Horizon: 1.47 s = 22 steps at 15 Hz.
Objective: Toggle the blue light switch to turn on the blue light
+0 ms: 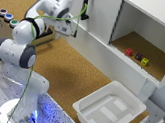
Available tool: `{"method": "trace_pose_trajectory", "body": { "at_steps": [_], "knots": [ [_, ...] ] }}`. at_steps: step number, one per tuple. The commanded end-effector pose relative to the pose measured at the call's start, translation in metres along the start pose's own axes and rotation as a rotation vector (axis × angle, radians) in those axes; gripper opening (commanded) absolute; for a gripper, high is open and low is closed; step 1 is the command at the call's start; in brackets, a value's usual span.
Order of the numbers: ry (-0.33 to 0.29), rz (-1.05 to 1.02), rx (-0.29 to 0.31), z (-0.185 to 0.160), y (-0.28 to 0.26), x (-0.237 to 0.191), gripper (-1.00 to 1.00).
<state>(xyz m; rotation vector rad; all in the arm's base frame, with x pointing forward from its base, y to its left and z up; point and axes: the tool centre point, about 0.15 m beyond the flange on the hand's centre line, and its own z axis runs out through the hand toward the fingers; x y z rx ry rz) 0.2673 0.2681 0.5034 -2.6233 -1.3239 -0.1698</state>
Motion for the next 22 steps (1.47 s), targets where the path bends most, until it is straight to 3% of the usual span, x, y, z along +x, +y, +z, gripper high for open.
{"method": "trace_pose_trajectory", "body": {
  "at_steps": [1, 6, 10, 13, 15, 16, 22],
  "knots": [
    [-0.176, -0.197, -0.047, -0.024, -0.104, 0.069, 1.0],
    [-0.196, -0.37, 0.034, -0.004, -0.184, 0.106, 1.0],
    [-0.193, -0.543, -0.029, 0.004, -0.231, 0.127, 1.0],
    [-0.139, -0.62, -0.113, 0.003, -0.246, 0.133, 1.0],
    [-0.12, -0.648, -0.132, 0.003, -0.252, 0.131, 1.0],
    [-0.112, -0.662, -0.127, 0.004, -0.255, 0.127, -1.0],
    [-0.123, -0.689, -0.037, 0.028, -0.245, 0.129, -1.0]
  ]
}}
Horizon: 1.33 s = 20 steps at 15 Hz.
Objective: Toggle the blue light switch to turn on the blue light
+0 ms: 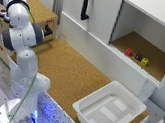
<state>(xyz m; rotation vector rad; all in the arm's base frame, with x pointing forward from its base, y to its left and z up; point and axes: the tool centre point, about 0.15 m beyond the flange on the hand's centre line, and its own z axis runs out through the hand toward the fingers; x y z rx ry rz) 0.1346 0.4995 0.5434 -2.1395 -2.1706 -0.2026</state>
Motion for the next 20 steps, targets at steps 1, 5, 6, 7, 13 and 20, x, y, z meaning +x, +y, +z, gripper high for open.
{"method": "trace_pose_trajectory", "body": {
  "at_steps": [1, 5, 6, 7, 13, 20],
  "knots": [
    [-0.057, -0.036, 0.021, 0.02, 0.015, 0.016, -1.0],
    [-0.074, -0.042, 0.026, 0.039, 0.023, 0.022, -1.0],
    [-0.081, -0.051, 0.02, 0.046, 0.023, 0.023, -1.0],
    [-0.084, -0.043, 0.028, 0.051, 0.025, 0.022, -1.0],
    [-0.086, -0.02, 0.078, 0.091, 0.023, 0.021, -1.0],
    [-0.119, 0.008, 0.05, 0.098, 0.036, 0.026, -1.0]
  ]
}}
